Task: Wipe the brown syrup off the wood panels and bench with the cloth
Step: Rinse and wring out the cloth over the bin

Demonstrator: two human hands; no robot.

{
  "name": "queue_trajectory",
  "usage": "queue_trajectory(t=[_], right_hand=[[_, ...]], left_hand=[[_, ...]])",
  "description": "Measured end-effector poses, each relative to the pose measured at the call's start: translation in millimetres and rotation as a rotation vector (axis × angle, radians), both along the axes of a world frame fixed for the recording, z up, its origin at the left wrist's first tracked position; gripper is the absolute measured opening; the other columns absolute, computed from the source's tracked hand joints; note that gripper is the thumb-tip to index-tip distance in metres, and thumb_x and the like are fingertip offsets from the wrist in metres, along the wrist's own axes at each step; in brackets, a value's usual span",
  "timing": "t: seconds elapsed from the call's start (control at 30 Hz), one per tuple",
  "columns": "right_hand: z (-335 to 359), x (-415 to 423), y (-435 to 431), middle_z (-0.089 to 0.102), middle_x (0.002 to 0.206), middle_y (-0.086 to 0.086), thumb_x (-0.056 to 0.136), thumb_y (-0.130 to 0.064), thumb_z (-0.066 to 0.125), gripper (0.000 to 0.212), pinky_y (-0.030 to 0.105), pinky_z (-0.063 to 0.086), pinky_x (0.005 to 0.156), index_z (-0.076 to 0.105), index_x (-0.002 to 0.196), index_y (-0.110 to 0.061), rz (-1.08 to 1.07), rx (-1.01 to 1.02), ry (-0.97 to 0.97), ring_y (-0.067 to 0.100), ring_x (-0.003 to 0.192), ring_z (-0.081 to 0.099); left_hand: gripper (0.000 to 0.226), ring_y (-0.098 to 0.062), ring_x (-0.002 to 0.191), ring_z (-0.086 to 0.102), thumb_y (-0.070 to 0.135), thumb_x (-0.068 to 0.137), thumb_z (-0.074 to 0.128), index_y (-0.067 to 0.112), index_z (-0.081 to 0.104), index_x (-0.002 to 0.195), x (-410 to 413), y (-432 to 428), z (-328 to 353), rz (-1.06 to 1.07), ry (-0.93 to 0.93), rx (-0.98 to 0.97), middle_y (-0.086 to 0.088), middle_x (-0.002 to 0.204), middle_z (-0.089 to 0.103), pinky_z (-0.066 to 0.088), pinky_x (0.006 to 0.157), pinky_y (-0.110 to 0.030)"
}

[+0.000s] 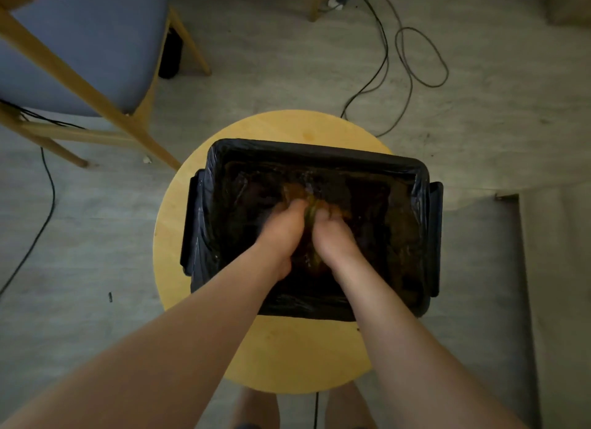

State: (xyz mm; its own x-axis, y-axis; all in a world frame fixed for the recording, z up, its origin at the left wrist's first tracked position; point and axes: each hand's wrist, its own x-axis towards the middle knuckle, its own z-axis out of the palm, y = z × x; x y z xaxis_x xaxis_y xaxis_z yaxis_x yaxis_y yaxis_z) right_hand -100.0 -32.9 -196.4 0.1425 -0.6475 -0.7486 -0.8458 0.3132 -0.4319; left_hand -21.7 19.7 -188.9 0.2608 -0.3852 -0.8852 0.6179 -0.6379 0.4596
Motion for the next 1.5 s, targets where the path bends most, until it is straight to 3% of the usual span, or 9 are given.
queue_trajectory(t=[0.3,0.43,0.57,0.73,0.87,0.97,1.17,1.37,1.5], right_hand=[[45.6,-2.2,30.3,0.063,0.074,-0.006,0.107,-0.041,0.043,0.036,0.028,0.050,0.065,0.064,0.085,-0.022,0.229,-0.369,-0.351,0.008,0.073,0.062],[33.6,9.1,30.3,0.058,0.068,-0.005,0.108,-0.035,0.040,0.037,0.036,0.047,0.060,0.054,0.077,-0.020,0.374,-0.647,-0.268,0.019,0.066,0.062],[7.1,9.9,11.3,0.068,0.081,0.012,0.108,-0.034,0.038,0.039,0.041,0.051,0.063,0.063,0.088,-0.011,0.409,-0.730,-0.114,0.037,0.076,0.067],[1.0,-10.8,-16.3,0.060,0.118,0.017,0.111,-0.040,0.032,0.042,0.035,0.041,0.070,0.059,0.121,-0.010,0.168,-0.566,0.063,0.038,0.100,0.064],[17.0,-13.4,-6.5,0.009,0.161,0.012,0.109,-0.055,0.021,0.052,0.054,0.033,0.113,0.025,0.157,-0.035,-0.169,-0.155,0.095,0.046,0.145,0.024],[16.8,-8.2,-3.1,0.010,0.167,0.019,0.109,-0.055,0.015,0.060,0.054,0.030,0.117,0.010,0.164,-0.030,-0.116,0.055,0.153,0.046,0.147,0.028],[28.8,3.1,15.6,0.070,0.110,0.006,0.107,-0.038,0.034,0.036,0.044,0.056,0.093,0.064,0.121,-0.023,0.166,-0.086,-0.073,0.026,0.101,0.067],[65.3,-2.7,39.3,0.062,0.065,-0.001,0.106,-0.040,0.043,0.041,0.039,0.053,0.058,0.063,0.078,-0.018,0.313,-0.396,-0.374,0.012,0.061,0.062],[51.1,2.1,41.9,0.057,0.061,-0.006,0.103,-0.043,0.030,0.048,0.041,0.052,0.053,0.058,0.072,-0.020,0.330,-0.648,-0.317,0.014,0.055,0.058]], left_hand=[[0.062,-0.016,0.046,0.061,0.021,0.105,0.042,0.016,0.062,0.046,15.3,3.7,-0.7,0.092,0.204,-0.091,-0.004,0.052,0.058,0.049,0.047,-0.020],[0.049,-0.015,0.041,0.056,0.007,0.102,0.048,0.014,0.057,0.054,13.2,7.5,7.3,0.137,0.157,-0.072,-0.004,0.050,0.054,0.047,0.043,-0.020],[0.023,-0.027,0.072,0.071,0.008,0.101,0.056,0.003,0.072,0.085,8.0,4.3,12.1,0.192,0.149,-0.091,-0.014,0.075,0.072,0.060,0.064,-0.032],[0.031,-0.024,0.098,0.072,0.005,0.100,0.045,0.001,0.072,0.115,5.0,2.0,22.6,0.078,0.076,-0.145,-0.012,0.101,0.077,0.059,0.090,-0.043],[0.027,-0.027,0.080,0.076,0.021,0.098,0.052,0.010,0.075,0.103,10.8,-2.1,23.7,0.193,0.030,0.005,-0.010,0.084,0.079,0.061,0.068,-0.038],[0.033,-0.033,0.087,0.076,0.032,0.100,0.053,0.012,0.076,0.110,8.4,-4.9,25.0,0.149,0.108,0.073,-0.014,0.093,0.079,0.061,0.071,-0.041],[0.034,-0.026,0.087,0.073,0.040,0.100,0.059,0.012,0.077,0.096,10.2,-7.6,27.8,0.126,0.218,0.047,-0.010,0.091,0.078,0.058,0.077,-0.035],[0.045,-0.014,0.037,0.052,0.010,0.100,0.048,0.012,0.048,0.055,25.8,1.3,38.8,0.042,0.088,0.077,-0.004,0.050,0.047,0.043,0.039,-0.017],[0.044,-0.015,0.041,0.057,0.012,0.108,0.040,0.004,0.057,0.069,23.6,4.4,42.0,0.076,0.110,0.005,-0.005,0.048,0.057,0.047,0.041,-0.017]])
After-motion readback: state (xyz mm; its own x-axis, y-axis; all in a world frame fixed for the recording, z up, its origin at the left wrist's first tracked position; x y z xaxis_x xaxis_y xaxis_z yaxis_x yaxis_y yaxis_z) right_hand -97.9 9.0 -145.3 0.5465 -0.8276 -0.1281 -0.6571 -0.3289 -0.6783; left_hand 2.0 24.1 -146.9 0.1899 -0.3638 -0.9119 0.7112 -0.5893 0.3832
